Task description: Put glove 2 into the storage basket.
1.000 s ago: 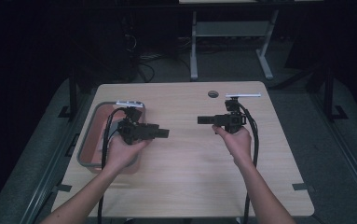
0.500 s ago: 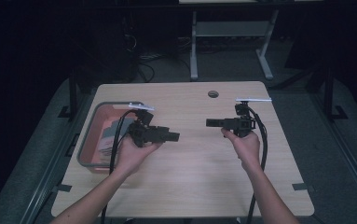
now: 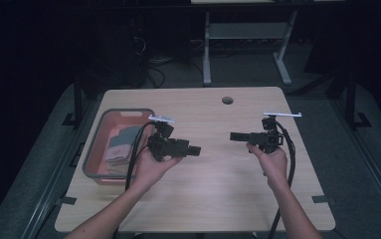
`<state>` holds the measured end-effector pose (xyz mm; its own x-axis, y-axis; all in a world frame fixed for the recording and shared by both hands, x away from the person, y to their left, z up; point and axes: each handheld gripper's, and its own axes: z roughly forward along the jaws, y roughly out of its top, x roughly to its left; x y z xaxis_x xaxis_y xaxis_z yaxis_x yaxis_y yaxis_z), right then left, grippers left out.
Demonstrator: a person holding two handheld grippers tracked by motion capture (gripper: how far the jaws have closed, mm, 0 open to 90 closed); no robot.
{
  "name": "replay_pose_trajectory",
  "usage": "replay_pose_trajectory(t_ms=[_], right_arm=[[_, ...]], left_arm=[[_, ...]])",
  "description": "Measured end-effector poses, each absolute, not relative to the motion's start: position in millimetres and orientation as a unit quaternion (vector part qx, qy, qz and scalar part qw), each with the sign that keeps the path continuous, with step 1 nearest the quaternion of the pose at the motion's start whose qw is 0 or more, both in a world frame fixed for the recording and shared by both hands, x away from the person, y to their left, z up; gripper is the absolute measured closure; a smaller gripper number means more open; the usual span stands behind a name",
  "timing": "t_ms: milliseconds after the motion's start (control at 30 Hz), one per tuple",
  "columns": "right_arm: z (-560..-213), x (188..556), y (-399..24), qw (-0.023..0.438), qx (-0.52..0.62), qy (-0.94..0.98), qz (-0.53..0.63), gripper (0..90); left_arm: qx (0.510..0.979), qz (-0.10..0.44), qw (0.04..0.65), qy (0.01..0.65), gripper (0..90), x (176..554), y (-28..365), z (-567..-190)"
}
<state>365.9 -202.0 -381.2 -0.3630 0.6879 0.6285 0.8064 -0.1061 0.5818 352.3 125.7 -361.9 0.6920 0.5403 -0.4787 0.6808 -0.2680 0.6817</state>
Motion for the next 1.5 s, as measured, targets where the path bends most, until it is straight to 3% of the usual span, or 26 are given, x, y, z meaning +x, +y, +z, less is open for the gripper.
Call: replay_pose_trajectory(t_ms=[1500], right_arm=[[-431.6, 325.4, -279.2, 0.059, -0.610, -0.627, -0.480, 36.5]], left_arm=[[0.802, -0.103, 0.465, 0.361, 26.4, 334.1, 81.4, -395.9]])
